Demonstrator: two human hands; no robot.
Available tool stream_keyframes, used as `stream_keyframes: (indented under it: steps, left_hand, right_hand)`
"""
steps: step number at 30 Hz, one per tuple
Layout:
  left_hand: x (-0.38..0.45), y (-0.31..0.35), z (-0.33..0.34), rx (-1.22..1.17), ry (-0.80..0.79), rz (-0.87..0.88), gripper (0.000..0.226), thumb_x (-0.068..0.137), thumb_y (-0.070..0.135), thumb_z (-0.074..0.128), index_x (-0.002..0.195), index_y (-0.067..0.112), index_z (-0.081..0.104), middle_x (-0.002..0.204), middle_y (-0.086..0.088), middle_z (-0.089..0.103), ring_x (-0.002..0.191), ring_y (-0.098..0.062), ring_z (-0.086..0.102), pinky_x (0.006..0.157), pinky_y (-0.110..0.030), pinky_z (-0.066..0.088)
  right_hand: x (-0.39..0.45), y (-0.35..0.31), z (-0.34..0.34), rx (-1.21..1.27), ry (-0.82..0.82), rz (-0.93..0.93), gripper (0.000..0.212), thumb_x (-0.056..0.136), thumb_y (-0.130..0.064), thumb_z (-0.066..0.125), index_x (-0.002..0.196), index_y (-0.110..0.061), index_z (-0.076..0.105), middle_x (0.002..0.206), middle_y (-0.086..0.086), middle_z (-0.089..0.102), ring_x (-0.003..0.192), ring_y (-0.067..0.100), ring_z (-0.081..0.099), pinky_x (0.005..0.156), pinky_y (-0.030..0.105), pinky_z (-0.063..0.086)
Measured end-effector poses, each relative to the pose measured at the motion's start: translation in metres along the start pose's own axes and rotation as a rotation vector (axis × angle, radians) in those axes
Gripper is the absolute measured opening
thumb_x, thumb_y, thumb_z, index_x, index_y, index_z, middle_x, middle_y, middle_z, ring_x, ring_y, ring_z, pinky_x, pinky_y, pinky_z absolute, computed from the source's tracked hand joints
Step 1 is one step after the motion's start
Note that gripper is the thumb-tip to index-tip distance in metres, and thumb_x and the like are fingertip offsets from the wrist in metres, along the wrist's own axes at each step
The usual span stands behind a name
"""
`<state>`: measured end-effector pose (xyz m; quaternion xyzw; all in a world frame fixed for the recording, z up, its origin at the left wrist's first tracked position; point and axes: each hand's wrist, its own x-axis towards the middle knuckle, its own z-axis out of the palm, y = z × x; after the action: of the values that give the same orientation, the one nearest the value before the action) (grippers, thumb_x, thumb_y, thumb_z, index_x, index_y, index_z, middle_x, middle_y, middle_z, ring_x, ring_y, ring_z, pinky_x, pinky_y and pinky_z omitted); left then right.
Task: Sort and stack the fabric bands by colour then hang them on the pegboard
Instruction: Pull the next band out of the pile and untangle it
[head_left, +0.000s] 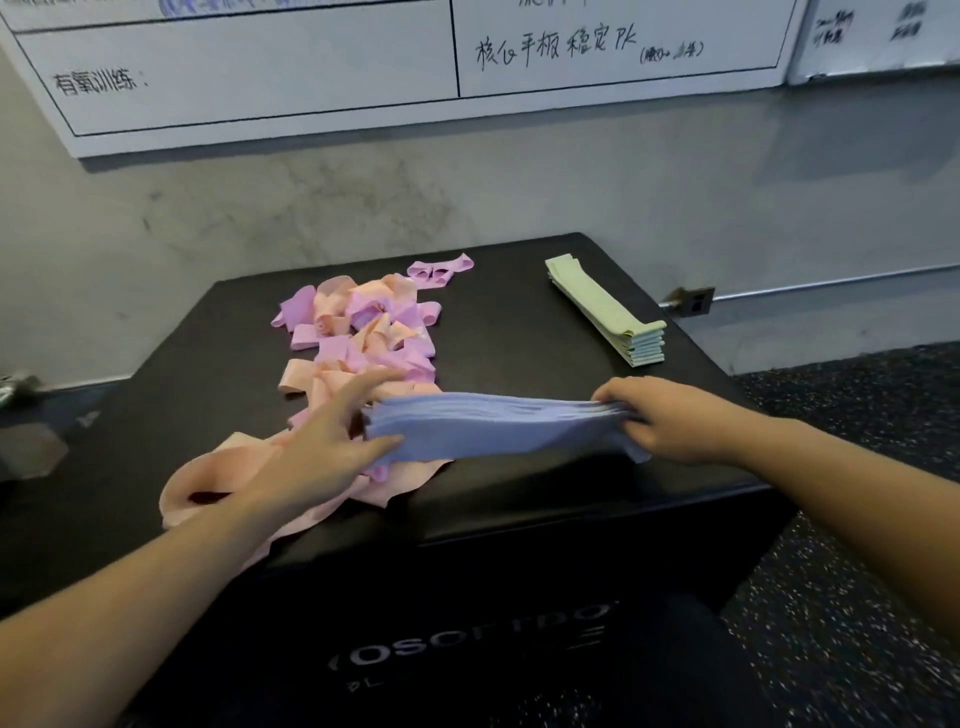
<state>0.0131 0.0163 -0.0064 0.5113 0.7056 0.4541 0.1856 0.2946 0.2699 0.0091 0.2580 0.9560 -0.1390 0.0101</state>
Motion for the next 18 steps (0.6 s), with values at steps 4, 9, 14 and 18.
stream_keyframes:
  steps: [4, 9, 14, 18]
  left_hand:
    - [-0.010, -0.023, 0.026, 0.185, 0.026, 0.119, 0.061, 0.093, 0.004, 0.069, 0.120, 0.057, 0.056, 0.126, 0.035, 0.056, 0.124, 0.012, 0.048, 0.103, -0.005, 0.032]
    - [-0.018, -0.046, 0.034, 0.492, -0.057, 0.082, 0.055, 0.105, 0.017, 0.050, 0.146, 0.047, 0.029, 0.133, 0.016, 0.039, 0.120, 0.006, 0.038, 0.098, 0.002, 0.017]
    - [-0.014, -0.056, 0.034, 0.620, -0.107, -0.004, 0.057, 0.109, 0.033, 0.034, 0.159, 0.040, 0.008, 0.152, 0.011, 0.024, 0.135, -0.007, 0.032, 0.104, -0.023, 0.025]
    - [-0.012, -0.043, 0.031, 0.334, -0.040, -0.017, 0.049, 0.104, 0.020, 0.054, 0.132, 0.057, 0.037, 0.135, 0.013, 0.048, 0.122, 0.000, 0.046, 0.109, -0.018, 0.036]
  right_hand:
    - [-0.004, 0.009, 0.012, -0.224, -0.011, -0.053, 0.043, 0.099, -0.028, 0.051, 0.140, -0.040, 0.043, 0.129, -0.009, 0.056, 0.118, 0.019, 0.051, 0.095, 0.038, 0.041]
    - [-0.006, 0.018, 0.031, -0.401, 0.093, -0.147, 0.059, 0.106, -0.043, 0.031, 0.157, -0.048, 0.002, 0.138, -0.010, 0.048, 0.119, 0.018, 0.049, 0.093, 0.033, 0.039]
    - [-0.011, 0.023, 0.040, -0.464, 0.144, -0.125, 0.064, 0.095, -0.055, 0.008, 0.156, -0.047, -0.011, 0.134, -0.004, 0.046, 0.118, 0.021, 0.048, 0.095, 0.036, 0.041]
    - [-0.002, 0.025, 0.039, -0.272, 0.079, -0.070, 0.069, 0.103, -0.037, 0.038, 0.152, -0.053, -0.008, 0.124, 0.001, 0.044, 0.115, 0.024, 0.046, 0.098, 0.037, 0.041]
